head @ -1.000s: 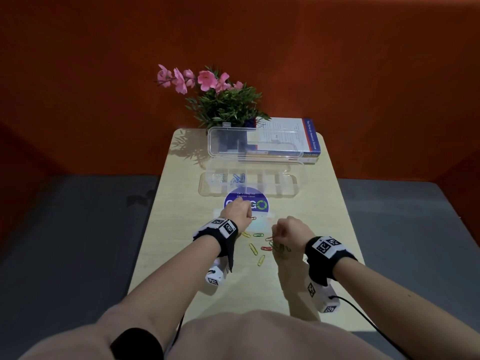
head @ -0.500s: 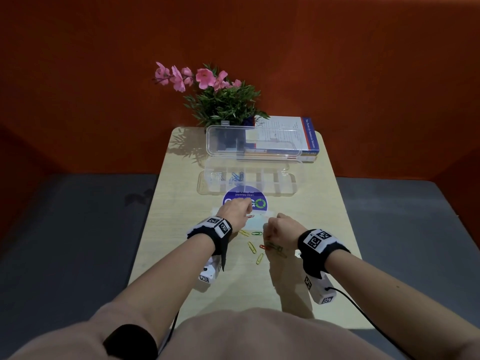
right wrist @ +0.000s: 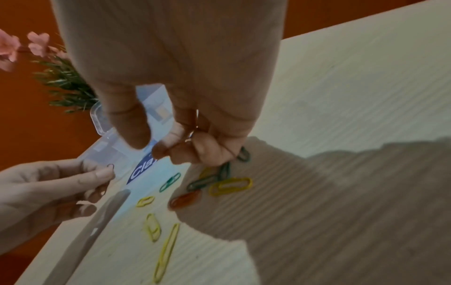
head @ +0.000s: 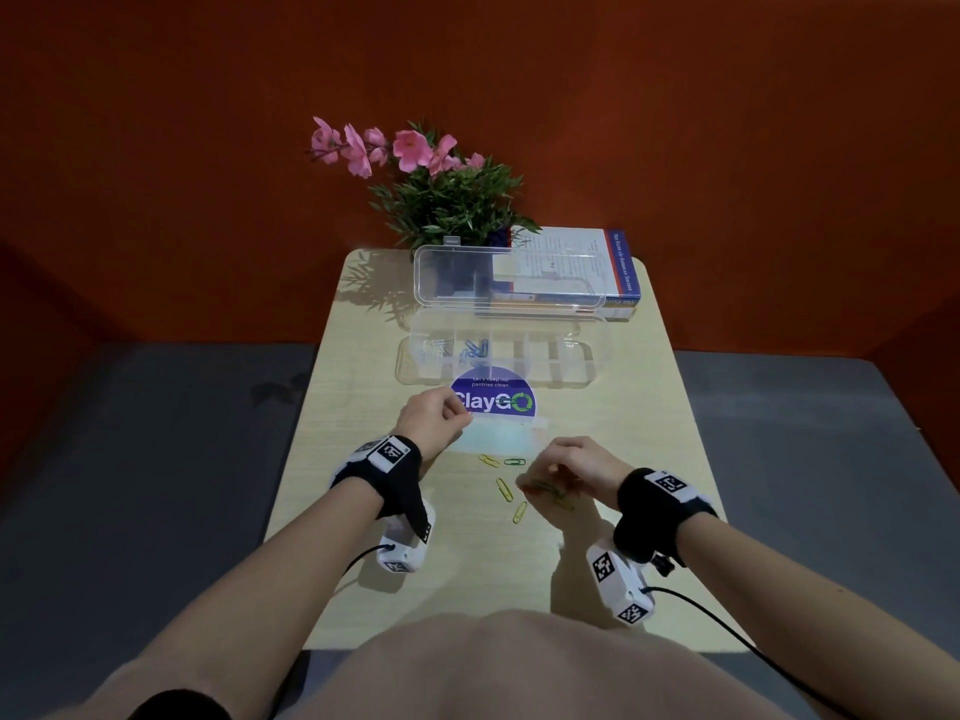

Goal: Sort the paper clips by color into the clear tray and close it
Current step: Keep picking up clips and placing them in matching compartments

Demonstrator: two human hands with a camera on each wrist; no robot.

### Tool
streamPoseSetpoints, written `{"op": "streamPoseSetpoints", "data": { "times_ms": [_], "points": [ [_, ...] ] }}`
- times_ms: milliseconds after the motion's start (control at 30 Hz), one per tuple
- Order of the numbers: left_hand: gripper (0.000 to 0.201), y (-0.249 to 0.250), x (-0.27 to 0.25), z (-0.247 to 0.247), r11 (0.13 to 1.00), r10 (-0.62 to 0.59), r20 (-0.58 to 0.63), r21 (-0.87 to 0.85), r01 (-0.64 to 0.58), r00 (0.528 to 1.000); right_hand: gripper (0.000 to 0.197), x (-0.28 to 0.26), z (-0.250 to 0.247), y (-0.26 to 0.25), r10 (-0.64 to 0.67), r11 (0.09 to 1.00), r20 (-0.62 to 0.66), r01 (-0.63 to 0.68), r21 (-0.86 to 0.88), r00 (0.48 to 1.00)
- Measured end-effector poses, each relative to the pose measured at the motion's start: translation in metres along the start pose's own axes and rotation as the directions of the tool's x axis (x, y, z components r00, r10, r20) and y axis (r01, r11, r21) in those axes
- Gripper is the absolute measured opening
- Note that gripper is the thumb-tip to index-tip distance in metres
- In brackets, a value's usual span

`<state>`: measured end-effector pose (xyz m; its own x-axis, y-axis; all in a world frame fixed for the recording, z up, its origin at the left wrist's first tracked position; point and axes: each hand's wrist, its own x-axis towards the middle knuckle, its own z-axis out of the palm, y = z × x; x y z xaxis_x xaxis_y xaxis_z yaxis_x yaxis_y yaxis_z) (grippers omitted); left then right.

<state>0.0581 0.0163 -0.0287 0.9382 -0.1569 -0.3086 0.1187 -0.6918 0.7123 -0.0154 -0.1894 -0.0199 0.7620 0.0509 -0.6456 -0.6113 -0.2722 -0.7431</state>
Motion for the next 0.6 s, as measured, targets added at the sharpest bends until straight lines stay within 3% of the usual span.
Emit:
{"op": "streamPoseSetpoints", "data": {
  "times_ms": [100,167,233,400,500,600],
  "points": [
    [0.013,0.000,-0.003,0.000,0.993,-0.051,-0.011,-0.107,0.050,0.999,0.017,0.001,0.006,0.003,-0.107,0.937,0.011,0.104,-0.333,0.994],
    [0.012,0.003,-0.003,0.001,0.972,-0.082,0.001,-0.223,0.080,0.997,0.011,-0.002,0.012,0.004,-0.186,0.792,0.036,0.171,-0.585,0.982],
    [0.011,0.015,-0.004,0.001,0.976,-0.059,0.011,-0.208,0.060,0.998,0.016,-0.004,0.016,0.004,-0.239,0.674,0.052,0.204,-0.710,0.970],
    [0.013,0.053,0.006,-0.006,0.979,0.066,0.015,-0.193,-0.062,0.998,0.023,-0.007,0.019,-0.004,-0.163,0.578,0.101,0.178,-0.797,0.981],
    [0.012,0.074,0.020,-0.011,0.963,0.049,0.001,-0.265,-0.047,0.999,0.028,-0.009,0.020,-0.006,-0.126,0.537,0.124,0.173,-0.826,0.984],
    [0.018,0.092,0.037,-0.014,0.943,-0.024,-0.016,-0.334,0.018,1.000,0.020,-0.008,0.014,-0.002,-0.117,0.640,0.073,0.131,-0.757,0.991]
  ]
}}
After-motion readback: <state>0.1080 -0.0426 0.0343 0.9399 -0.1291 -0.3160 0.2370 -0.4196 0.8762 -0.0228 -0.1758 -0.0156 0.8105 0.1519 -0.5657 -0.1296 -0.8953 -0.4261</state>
